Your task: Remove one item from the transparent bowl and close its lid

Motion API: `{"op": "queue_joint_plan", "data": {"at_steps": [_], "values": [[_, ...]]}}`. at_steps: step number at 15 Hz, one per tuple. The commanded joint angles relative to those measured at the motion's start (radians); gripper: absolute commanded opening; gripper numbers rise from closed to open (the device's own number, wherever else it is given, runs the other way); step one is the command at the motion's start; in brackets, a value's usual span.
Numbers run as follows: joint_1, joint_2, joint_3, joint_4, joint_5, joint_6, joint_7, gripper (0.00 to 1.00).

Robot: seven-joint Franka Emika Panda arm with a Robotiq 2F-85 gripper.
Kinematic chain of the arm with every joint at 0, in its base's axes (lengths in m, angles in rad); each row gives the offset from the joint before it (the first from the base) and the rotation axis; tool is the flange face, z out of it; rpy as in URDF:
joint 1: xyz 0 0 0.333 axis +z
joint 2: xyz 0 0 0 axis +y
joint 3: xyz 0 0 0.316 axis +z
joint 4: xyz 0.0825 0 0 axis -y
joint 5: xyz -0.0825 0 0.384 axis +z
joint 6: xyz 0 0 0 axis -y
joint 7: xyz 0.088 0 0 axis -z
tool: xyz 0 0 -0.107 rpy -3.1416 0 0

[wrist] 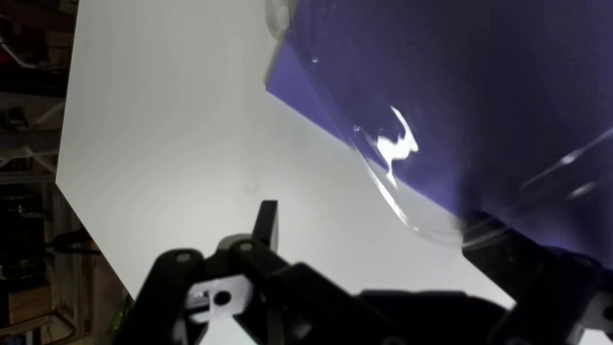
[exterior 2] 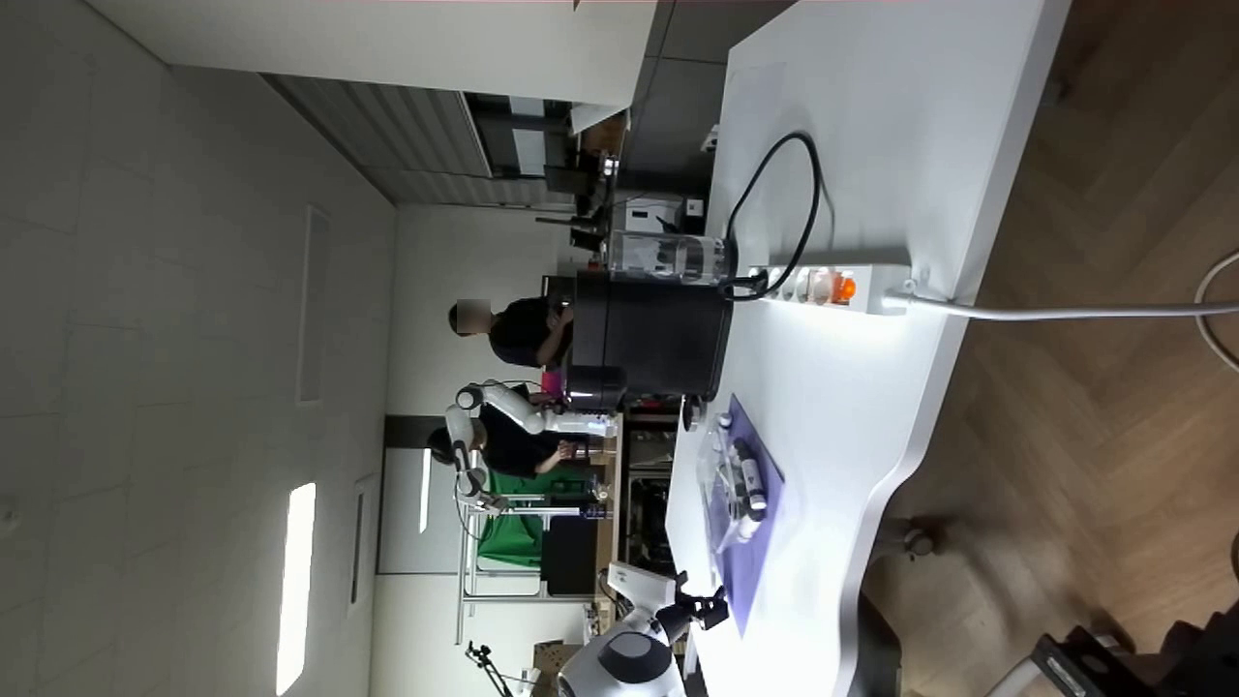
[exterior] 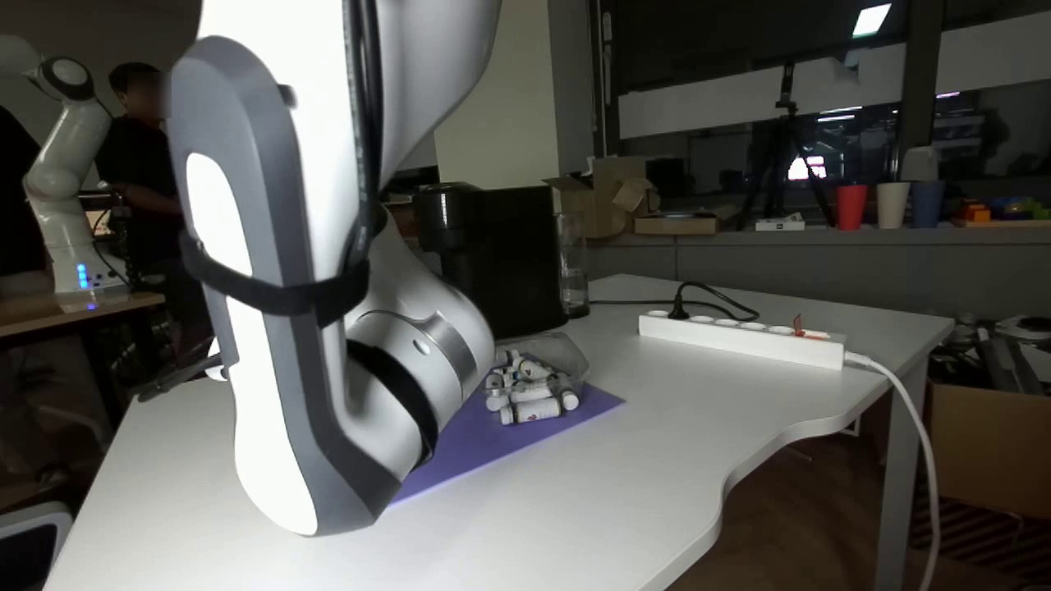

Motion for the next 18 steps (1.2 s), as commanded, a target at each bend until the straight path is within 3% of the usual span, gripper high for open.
{"op": "queue_joint_plan", "data": {"at_steps": [1,3,6,11,12,18], "values": [[0.187,0.135,-0.197,0.076,0.111,-0.001,0.147,1.0],[0.324,0.235,-0.342,0.094,0.2,-0.002,0.212,1.0],[0.481,0.362,-0.492,0.022,0.27,0.019,0.338,1.0],[0.645,0.543,-0.636,-0.1,0.277,0.012,0.549,1.0],[0.656,0.455,-0.607,-0.159,0.383,0.011,0.378,1.0],[0.736,0.462,-0.682,-0.226,0.581,-0.001,0.268,1.0]]}}
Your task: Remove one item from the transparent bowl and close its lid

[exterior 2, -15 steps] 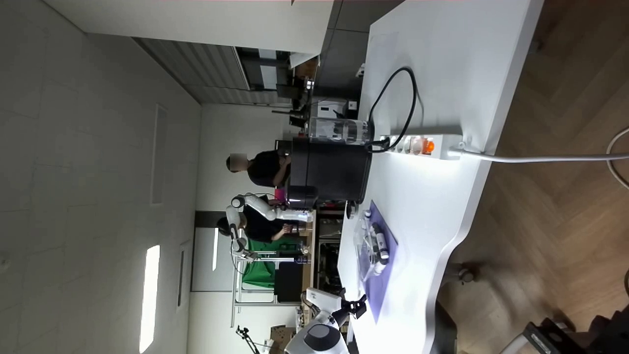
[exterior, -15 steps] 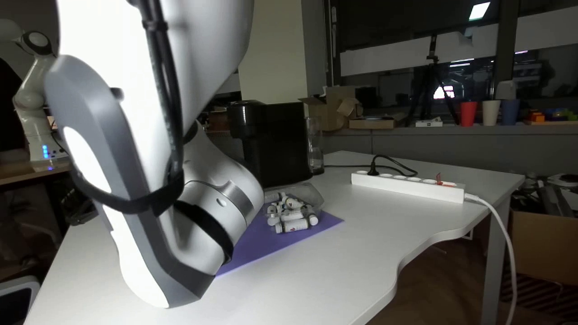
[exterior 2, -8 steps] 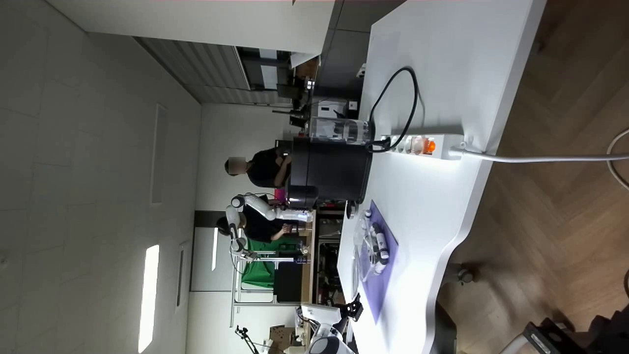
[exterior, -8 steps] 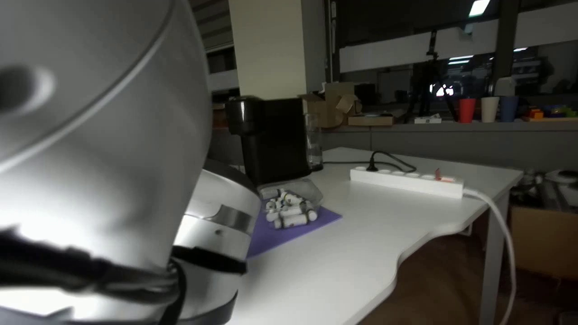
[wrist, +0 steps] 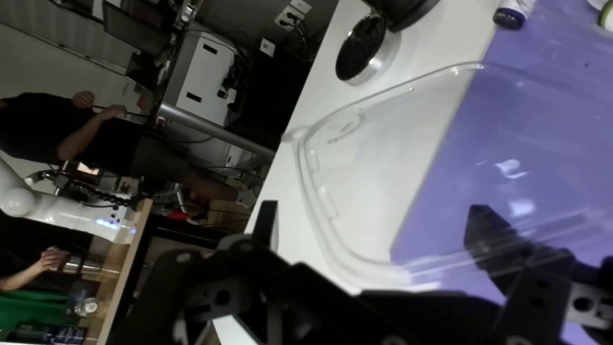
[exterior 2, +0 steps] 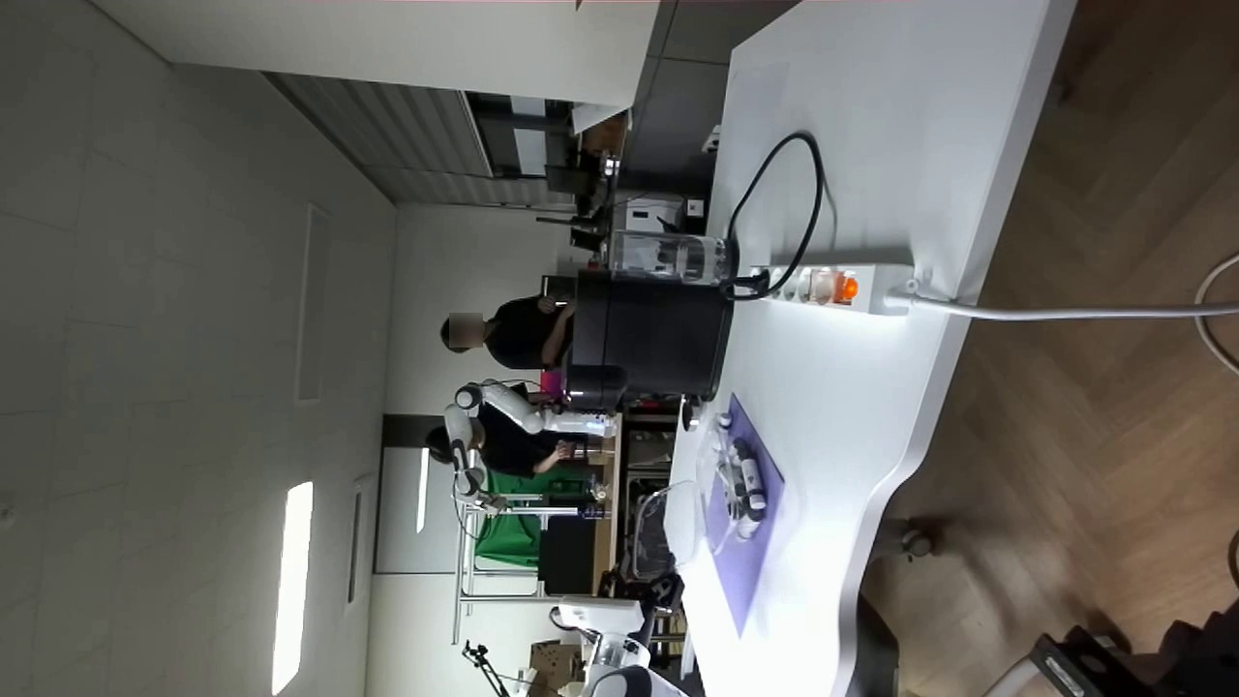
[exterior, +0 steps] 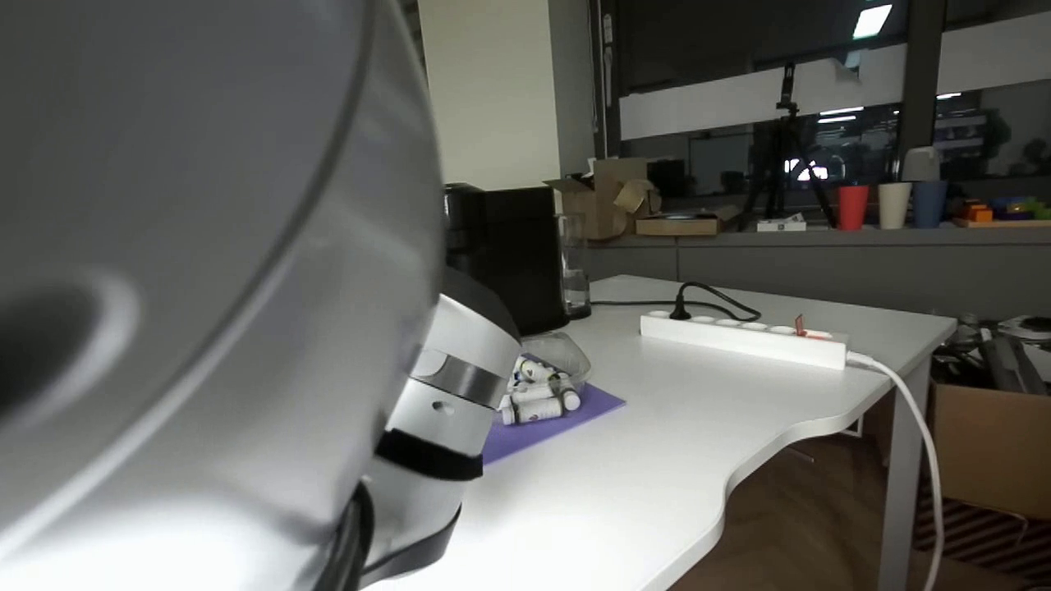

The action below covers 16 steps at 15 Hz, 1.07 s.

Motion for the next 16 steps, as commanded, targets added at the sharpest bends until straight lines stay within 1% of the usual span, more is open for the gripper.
{"op": "queue_joint_plan", "data": {"at_steps": [1,4,8,12,14,16], "values": [[0.086,-0.001,-0.052,-0.081,0.11,0.0,-0.058,1.0],[0.12,-0.004,-0.089,-0.119,0.193,0.0,-0.104,1.0],[0.136,-0.007,-0.11,-0.173,0.247,-0.001,-0.106,1.0],[0.131,-0.02,-0.122,-0.24,0.256,-0.002,-0.081,1.0],[0.136,-0.057,-0.123,-0.286,0.247,-0.002,-0.084,1.0],[0.139,-0.124,-0.117,-0.336,0.218,-0.002,-0.092,1.0]]}}
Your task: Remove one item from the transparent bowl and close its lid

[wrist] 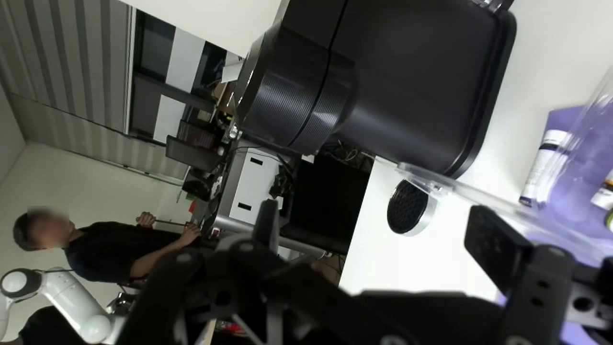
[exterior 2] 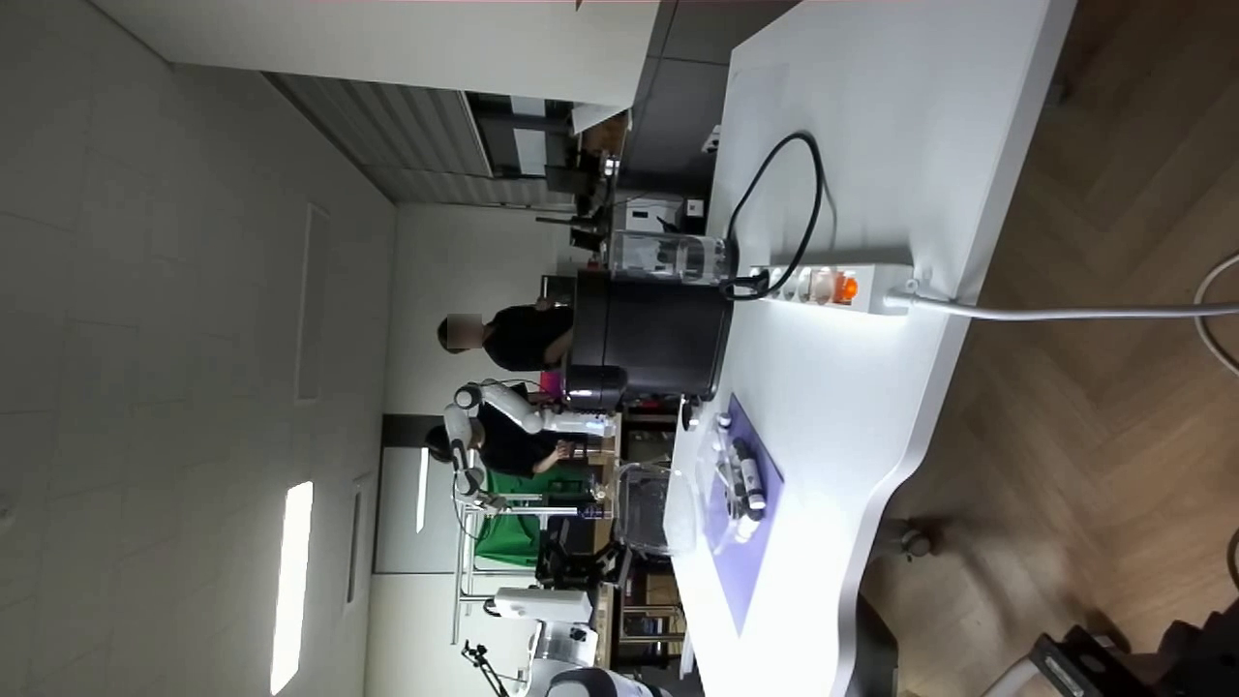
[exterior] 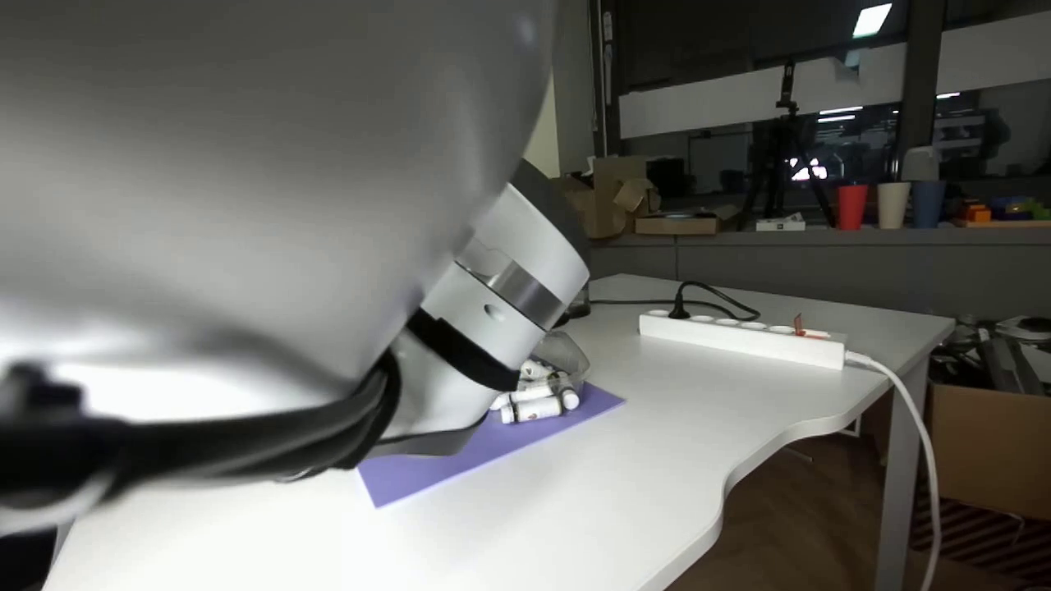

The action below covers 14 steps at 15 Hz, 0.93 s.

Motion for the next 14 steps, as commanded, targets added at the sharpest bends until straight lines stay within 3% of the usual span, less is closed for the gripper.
{"op": "queue_joint_plan", "data": {"at_steps": [1,4,8,14], "values": [[0.047,-0.104,-0.019,-0.149,-0.148,-0.006,0.11,1.0],[0.028,-0.227,-0.034,-0.223,-0.339,0.003,0.212,1.0],[0.032,-0.4,-0.115,-0.3,-0.619,0.003,0.342,1.0],[-0.017,-0.686,-0.22,-0.377,-0.891,0.009,0.399,1.0]]}}
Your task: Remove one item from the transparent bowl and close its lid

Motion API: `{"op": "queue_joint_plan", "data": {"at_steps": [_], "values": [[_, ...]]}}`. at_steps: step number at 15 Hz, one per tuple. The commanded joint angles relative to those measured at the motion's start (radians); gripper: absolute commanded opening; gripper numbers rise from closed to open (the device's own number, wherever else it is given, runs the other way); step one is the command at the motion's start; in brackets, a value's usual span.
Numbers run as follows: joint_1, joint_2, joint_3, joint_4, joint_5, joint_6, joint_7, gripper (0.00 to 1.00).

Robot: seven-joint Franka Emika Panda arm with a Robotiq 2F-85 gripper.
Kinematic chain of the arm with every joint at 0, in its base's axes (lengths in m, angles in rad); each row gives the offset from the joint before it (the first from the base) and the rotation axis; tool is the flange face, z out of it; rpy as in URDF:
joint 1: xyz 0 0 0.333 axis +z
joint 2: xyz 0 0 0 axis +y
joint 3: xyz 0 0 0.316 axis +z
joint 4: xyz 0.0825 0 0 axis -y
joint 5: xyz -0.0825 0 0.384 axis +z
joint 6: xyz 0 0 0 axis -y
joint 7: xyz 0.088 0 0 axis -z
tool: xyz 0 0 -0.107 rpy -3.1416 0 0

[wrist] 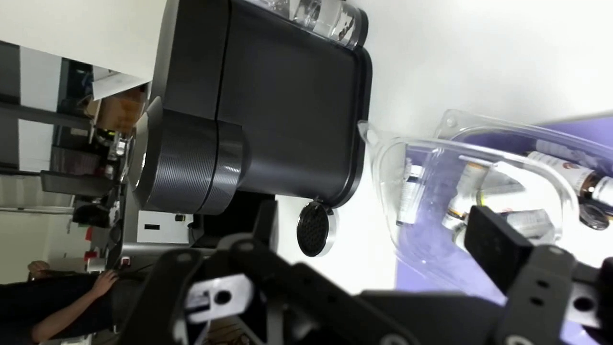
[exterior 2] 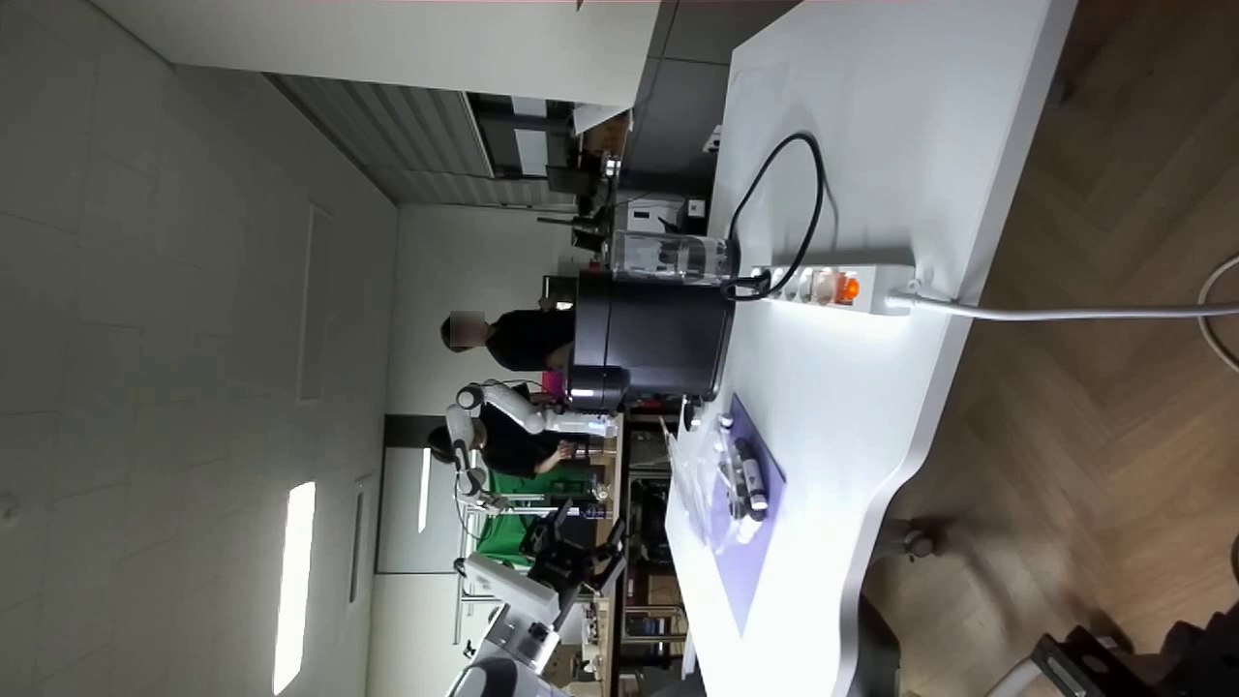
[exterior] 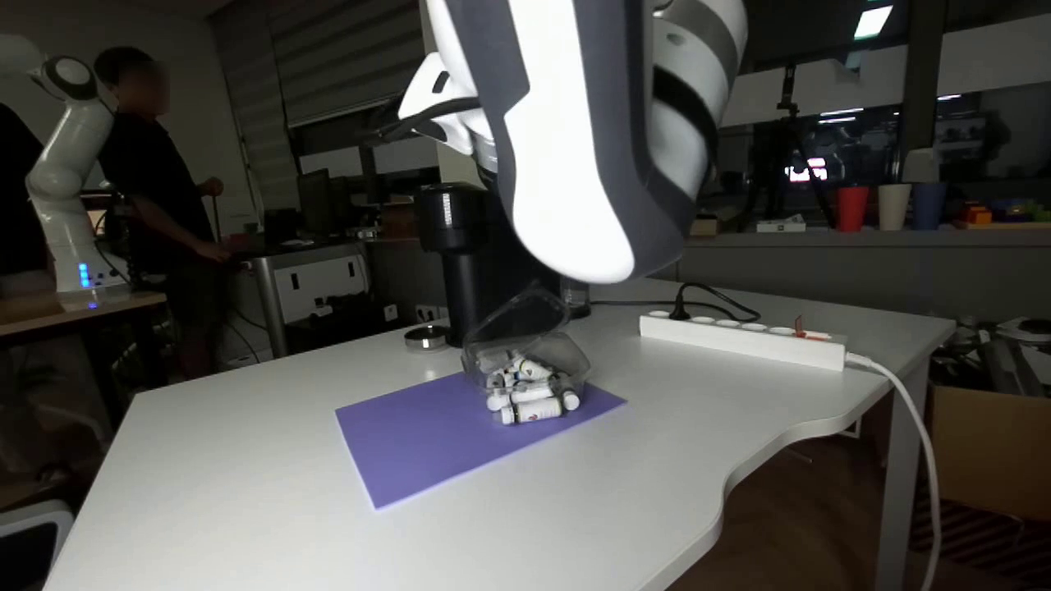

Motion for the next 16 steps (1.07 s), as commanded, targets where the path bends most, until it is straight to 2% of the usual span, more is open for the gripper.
{"op": "queue_joint_plan", "data": {"at_steps": [1,4,5,7,11,12,14,16], "values": [[-0.05,-0.237,-0.053,-0.062,-0.154,0.011,0.022,1.0],[-0.094,-0.383,-0.113,-0.074,-0.265,0.001,-0.022,1.0],[-0.082,-0.431,-0.155,-0.071,-0.371,0.002,0.005,1.0],[-0.048,-0.525,-0.26,-0.079,-0.531,0.003,-0.003,1.0],[0.053,-0.729,-0.511,-0.086,-0.873,0.003,0.0,1.0],[0.0,-0.581,-0.409,-0.072,-0.758,0.003,0.01,1.0],[0.027,-0.668,-0.485,-0.082,-0.844,0.003,0.005,1.0],[0.031,-0.715,-0.497,-0.086,-0.859,0.002,-0.006,1.0]]}}
